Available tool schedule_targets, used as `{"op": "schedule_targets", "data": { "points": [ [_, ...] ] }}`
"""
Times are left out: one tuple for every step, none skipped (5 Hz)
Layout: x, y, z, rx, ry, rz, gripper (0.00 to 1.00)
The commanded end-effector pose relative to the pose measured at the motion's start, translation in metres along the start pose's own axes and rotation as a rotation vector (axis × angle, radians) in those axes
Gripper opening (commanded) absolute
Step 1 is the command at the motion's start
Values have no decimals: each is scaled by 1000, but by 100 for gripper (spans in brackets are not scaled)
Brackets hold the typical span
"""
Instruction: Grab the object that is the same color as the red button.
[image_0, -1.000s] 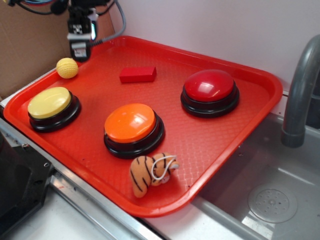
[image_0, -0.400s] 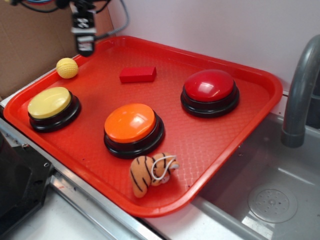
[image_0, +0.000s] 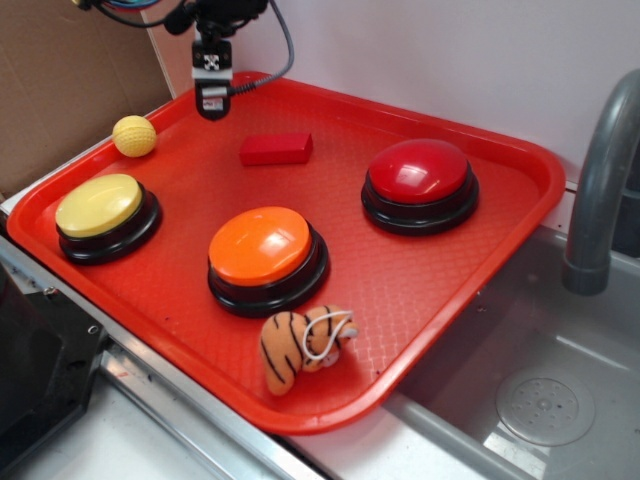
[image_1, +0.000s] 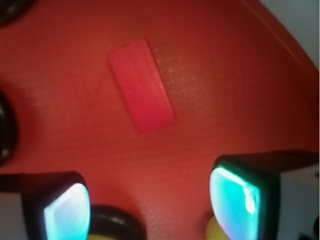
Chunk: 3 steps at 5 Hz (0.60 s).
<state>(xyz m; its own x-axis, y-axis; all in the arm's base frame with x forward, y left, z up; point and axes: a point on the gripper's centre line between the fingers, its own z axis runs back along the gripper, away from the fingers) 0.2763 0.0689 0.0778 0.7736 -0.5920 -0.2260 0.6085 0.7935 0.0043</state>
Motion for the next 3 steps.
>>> {"op": "schedule_targets", "data": {
  "points": [
    [8, 3, -14, 61, 26, -9, 100],
    [20, -1, -29, 53, 51, -44, 100],
    [30, -10, -32, 51, 56, -68, 100]
  ]
}}
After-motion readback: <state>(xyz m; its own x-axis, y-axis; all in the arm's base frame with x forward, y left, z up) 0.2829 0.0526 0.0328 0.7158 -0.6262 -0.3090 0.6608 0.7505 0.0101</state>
